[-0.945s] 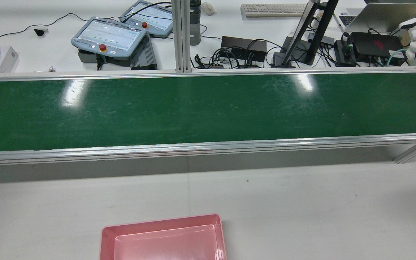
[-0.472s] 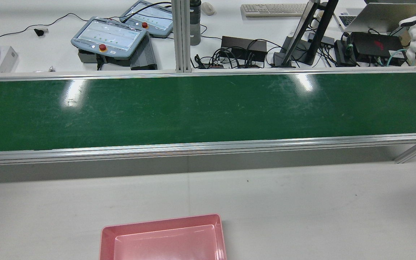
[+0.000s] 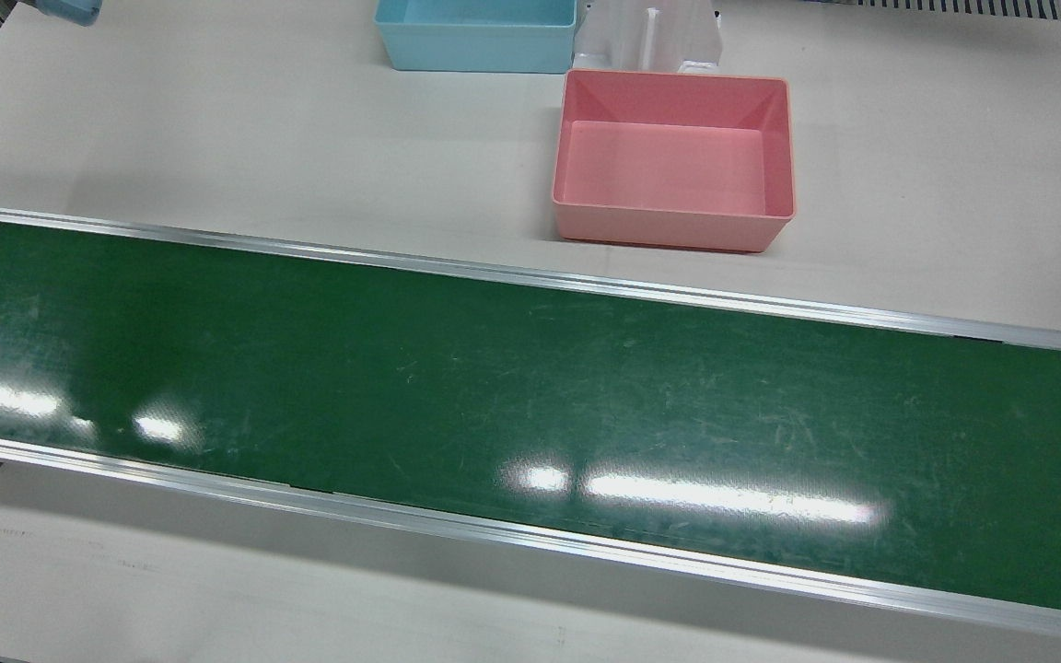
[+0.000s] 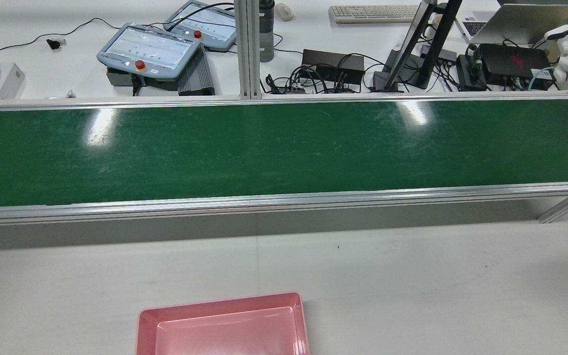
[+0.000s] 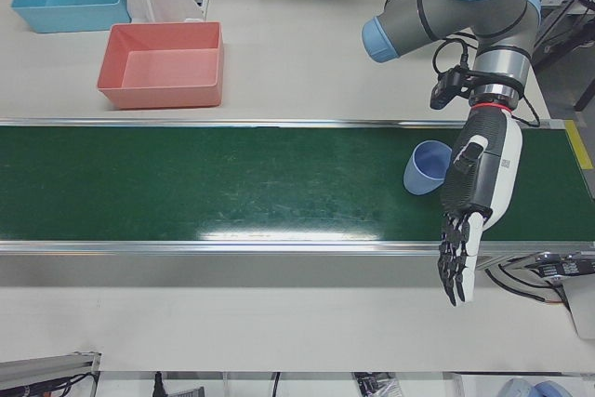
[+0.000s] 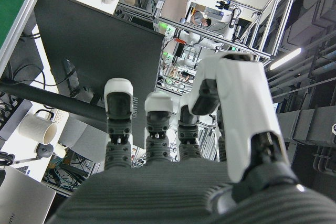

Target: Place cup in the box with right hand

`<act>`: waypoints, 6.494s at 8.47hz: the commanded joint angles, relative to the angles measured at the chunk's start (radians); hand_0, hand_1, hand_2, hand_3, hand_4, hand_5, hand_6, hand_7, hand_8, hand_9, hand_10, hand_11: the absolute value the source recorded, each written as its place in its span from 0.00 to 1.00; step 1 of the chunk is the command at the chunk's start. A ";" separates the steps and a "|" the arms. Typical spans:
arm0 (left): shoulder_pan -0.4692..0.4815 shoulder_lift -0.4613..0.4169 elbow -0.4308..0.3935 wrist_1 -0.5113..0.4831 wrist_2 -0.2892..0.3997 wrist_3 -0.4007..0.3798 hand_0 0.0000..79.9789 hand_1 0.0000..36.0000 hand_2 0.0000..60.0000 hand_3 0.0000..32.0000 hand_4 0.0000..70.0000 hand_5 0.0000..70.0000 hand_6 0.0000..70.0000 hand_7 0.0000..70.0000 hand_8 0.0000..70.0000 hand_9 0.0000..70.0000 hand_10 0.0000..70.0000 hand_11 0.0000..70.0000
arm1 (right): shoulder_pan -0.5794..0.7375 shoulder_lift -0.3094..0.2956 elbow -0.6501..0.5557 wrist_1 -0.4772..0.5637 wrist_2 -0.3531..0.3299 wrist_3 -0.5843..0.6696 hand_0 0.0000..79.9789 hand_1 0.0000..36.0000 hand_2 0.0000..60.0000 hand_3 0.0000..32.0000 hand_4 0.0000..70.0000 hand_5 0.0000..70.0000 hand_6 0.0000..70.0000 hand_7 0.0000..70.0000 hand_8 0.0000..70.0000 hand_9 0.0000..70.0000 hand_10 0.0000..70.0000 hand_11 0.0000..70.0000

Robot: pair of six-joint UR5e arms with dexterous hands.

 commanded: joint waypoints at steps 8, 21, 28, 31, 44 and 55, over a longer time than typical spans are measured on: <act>0.001 0.000 0.000 0.002 0.000 0.000 0.00 0.00 0.00 0.00 0.00 0.00 0.00 0.00 0.00 0.00 0.00 0.00 | -0.011 0.003 0.001 0.002 0.000 -0.002 0.79 0.80 0.42 0.00 0.18 0.22 0.31 0.99 0.60 0.91 0.48 0.72; 0.000 0.000 0.000 0.000 0.000 0.000 0.00 0.00 0.00 0.00 0.00 0.00 0.00 0.00 0.00 0.00 0.00 0.00 | -0.017 0.040 0.001 -0.049 -0.002 -0.002 0.81 1.00 1.00 0.00 1.00 0.38 0.58 1.00 1.00 1.00 1.00 1.00; 0.000 0.000 0.000 0.000 0.000 0.000 0.00 0.00 0.00 0.00 0.00 0.00 0.00 0.00 0.00 0.00 0.00 0.00 | -0.019 0.041 -0.002 -0.049 0.000 0.005 0.91 1.00 1.00 0.00 1.00 0.37 0.56 1.00 1.00 1.00 1.00 1.00; 0.000 0.000 0.000 0.000 0.000 0.000 0.00 0.00 0.00 0.00 0.00 0.00 0.00 0.00 0.00 0.00 0.00 0.00 | -0.019 0.041 -0.001 -0.049 0.000 0.005 0.87 1.00 1.00 0.00 1.00 0.36 0.56 1.00 1.00 1.00 1.00 1.00; 0.000 0.000 0.000 0.000 0.000 0.000 0.00 0.00 0.00 0.00 0.00 0.00 0.00 0.00 0.00 0.00 0.00 0.00 | -0.012 0.040 0.004 -0.049 0.000 0.006 0.87 1.00 1.00 0.00 0.95 0.36 0.54 1.00 1.00 1.00 1.00 1.00; 0.000 0.000 0.000 0.000 0.000 0.000 0.00 0.00 0.00 0.00 0.00 0.00 0.00 0.00 0.00 0.00 0.00 0.00 | -0.011 0.040 0.010 -0.049 0.000 0.006 0.92 1.00 1.00 0.00 0.95 0.35 0.53 1.00 1.00 1.00 1.00 1.00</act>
